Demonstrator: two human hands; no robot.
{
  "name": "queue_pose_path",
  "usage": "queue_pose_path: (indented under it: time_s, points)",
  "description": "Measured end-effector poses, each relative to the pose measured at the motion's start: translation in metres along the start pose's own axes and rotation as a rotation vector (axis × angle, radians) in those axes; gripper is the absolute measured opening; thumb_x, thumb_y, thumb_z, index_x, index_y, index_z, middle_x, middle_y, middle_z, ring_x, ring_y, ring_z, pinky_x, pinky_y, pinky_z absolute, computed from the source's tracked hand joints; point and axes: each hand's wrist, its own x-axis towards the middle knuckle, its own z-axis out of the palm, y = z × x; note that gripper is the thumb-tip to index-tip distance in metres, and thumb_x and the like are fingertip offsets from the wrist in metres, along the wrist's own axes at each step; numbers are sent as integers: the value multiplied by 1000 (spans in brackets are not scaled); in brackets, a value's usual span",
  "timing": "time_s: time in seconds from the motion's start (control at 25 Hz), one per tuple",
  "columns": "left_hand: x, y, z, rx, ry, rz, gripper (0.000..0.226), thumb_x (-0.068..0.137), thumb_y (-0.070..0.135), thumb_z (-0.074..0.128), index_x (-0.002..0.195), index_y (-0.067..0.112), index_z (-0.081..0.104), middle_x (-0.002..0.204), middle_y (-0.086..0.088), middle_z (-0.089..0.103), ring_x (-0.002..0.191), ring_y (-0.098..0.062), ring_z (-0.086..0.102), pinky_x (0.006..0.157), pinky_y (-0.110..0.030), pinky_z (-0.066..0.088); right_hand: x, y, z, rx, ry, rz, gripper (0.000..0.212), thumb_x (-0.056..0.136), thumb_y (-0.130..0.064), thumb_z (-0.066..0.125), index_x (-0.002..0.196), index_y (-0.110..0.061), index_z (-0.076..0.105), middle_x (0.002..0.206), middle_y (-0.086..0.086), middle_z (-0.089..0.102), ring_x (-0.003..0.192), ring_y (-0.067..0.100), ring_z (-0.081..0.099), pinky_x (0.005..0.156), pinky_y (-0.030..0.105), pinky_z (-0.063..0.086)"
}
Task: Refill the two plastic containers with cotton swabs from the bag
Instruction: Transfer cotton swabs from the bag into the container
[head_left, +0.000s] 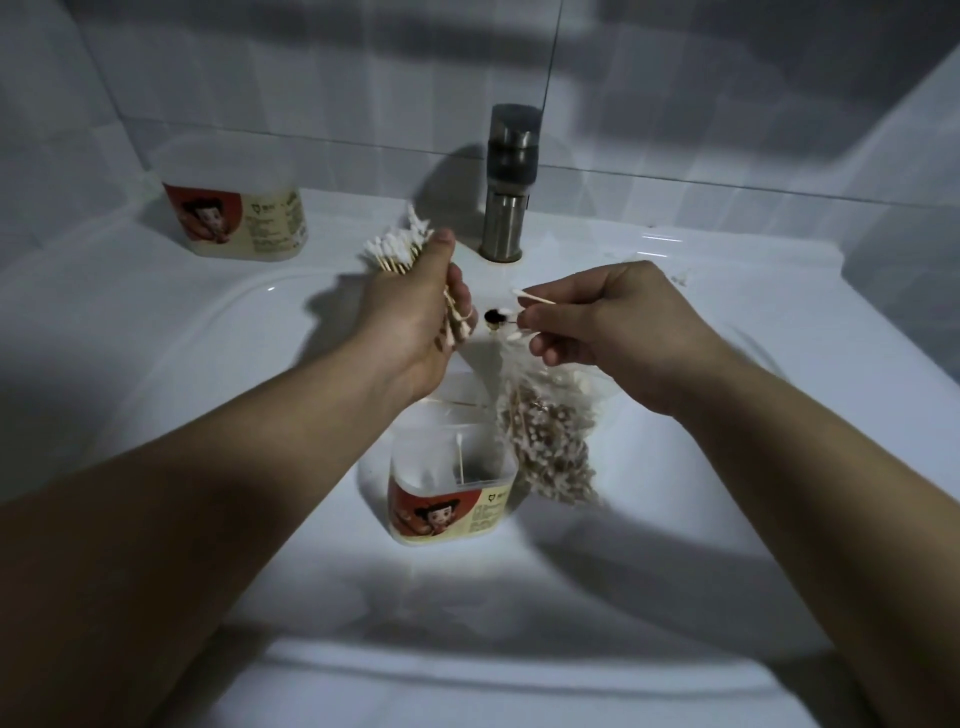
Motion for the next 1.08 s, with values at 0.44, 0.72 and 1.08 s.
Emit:
queue_pose_path:
  time_s: [0.44,0.72,1.08]
  points:
    - [-10,-12,-3,343,-419,-11,14,93,20,72,104,12,71,88,-3,71,54,-4,42,39,-14,27,6,2,-6,379,-27,24,15,94,7,59,96,1,73,74,10,68,65,14,61,59,18,50]
    - [-6,-11,-3,259,-305,19,10,93,12,73,101,7,69,82,-5,64,57,-6,47,40,-15,32,1,0,-5,-187,-53,-78,24,97,-6,62,77,-11,73,55,0,52,51,10,43,50,21,37]
    - [-7,-12,-1,310,-252,14,7,93,10,70,95,9,64,79,-6,59,53,-7,47,38,-17,30,-7,-6,-3,-449,-110,-104,28,98,-11,61,73,-19,70,50,-6,49,44,8,36,45,17,31]
